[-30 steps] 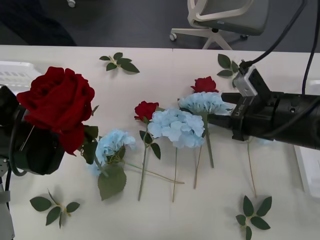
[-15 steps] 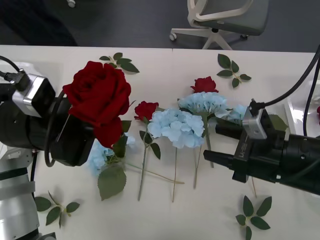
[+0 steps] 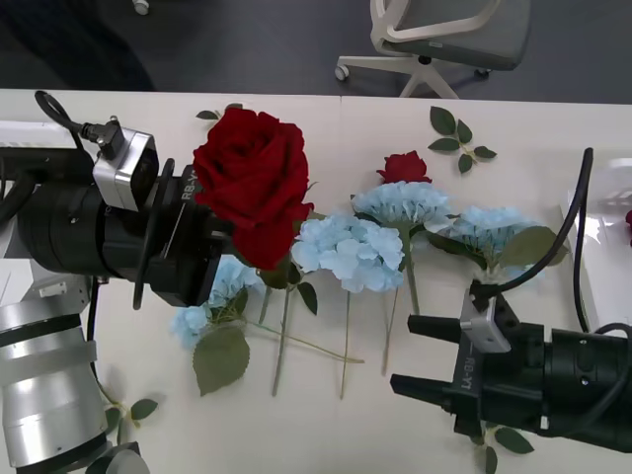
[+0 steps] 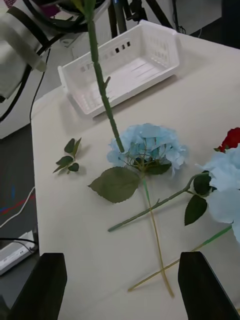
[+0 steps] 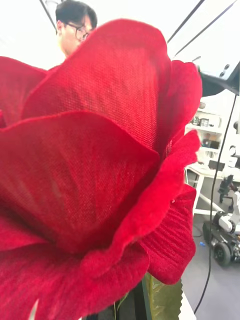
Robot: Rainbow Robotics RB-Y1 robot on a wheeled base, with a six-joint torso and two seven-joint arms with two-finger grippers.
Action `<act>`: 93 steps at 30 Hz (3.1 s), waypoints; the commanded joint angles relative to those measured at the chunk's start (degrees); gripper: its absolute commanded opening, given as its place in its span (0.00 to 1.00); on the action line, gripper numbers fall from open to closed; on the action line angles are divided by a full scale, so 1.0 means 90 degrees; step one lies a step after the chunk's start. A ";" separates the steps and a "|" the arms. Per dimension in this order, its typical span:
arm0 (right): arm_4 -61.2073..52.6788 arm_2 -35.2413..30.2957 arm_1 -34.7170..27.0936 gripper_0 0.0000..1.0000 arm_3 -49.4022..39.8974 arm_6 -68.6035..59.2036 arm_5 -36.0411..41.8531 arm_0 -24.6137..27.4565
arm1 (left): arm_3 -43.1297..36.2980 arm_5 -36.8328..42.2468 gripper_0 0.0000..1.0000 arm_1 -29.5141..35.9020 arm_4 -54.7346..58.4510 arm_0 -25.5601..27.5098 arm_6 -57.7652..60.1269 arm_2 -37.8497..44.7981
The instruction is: Put the red flowers into the right box and the blue flowers into the left box
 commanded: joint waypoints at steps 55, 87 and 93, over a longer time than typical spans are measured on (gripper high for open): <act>-0.0089 0.0314 0.3322 0.66 0.2889 0.0016 -0.1497 -0.1710 | 0.0686 -0.0497 0.00 0.0046 -0.0222 -0.0699 -0.0211 -0.0394; -0.0177 0.0841 0.3370 0.00 0.2440 -0.0307 -0.1497 -0.2110 | 0.0686 -0.0497 0.00 0.0046 -0.0222 -0.0699 -0.0211 -0.0394; -0.0177 0.0821 0.3361 0.00 0.2440 -0.0316 -0.1497 -0.2140 | 0.0686 -0.0497 0.00 0.0046 -0.0222 -0.0699 -0.0211 -0.0394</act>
